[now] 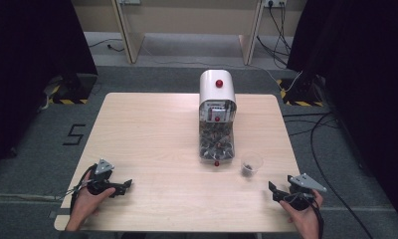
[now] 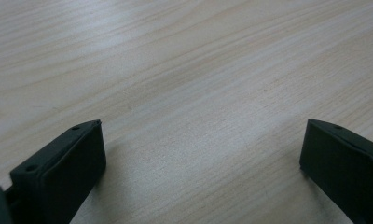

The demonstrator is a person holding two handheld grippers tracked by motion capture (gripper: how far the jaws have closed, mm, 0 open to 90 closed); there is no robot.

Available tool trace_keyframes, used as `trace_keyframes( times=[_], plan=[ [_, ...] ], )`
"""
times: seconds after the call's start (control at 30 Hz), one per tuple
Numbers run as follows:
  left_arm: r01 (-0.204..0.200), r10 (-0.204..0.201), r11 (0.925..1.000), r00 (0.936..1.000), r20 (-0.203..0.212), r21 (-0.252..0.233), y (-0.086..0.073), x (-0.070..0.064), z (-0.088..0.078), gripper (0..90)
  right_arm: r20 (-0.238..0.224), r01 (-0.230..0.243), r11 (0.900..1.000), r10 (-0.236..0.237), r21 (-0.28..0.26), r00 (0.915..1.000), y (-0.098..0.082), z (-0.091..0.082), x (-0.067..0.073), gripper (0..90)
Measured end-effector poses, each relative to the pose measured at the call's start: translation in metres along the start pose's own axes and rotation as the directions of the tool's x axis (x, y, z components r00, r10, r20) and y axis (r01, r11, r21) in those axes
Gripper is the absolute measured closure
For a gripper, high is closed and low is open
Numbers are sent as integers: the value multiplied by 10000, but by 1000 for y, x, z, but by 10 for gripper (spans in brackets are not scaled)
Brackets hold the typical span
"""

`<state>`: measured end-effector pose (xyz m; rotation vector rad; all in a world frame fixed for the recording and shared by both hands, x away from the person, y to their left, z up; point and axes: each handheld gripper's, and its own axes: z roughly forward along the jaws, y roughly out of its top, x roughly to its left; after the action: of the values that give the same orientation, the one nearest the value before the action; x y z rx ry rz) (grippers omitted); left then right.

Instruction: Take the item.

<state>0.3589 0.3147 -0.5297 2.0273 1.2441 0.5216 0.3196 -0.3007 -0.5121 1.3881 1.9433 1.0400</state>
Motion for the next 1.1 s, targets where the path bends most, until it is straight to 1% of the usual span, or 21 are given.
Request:
trace_keyframes(
  times=[0.03,0.07,0.17,0.4,0.57,0.83,1.1],
  plan=[
    [0,0,10000,10000,0,0,0,0,0,0,0,0,10000,0,0,10000,0,0,0,219],
    [-5,5,10000,10000,-2,-2,0,0,0,0,-131,-57,9999,58,82,9999,-3,0,2,219],
    [-7,7,10000,10000,-4,1,0,0,0,0,-161,-40,9999,42,109,9999,-4,0,5,219],
    [-9,9,10000,10000,-4,3,0,0,0,0,-174,290,9992,-285,290,9994,-7,0,13,220],
    [-9,9,10000,10000,-4,3,0,0,0,0,-237,390,9983,-379,436,9990,-10,-3,18,219],
    [-6,6,10000,10000,-6,0,0,0,0,0,-267,313,9977,-297,609,9992,-17,-9,25,222],
    [-11,11,10000,10000,-7,4,0,0,0,0,-196,286,9974,-274,668,9994,-25,-13,25,220]
  ],
)
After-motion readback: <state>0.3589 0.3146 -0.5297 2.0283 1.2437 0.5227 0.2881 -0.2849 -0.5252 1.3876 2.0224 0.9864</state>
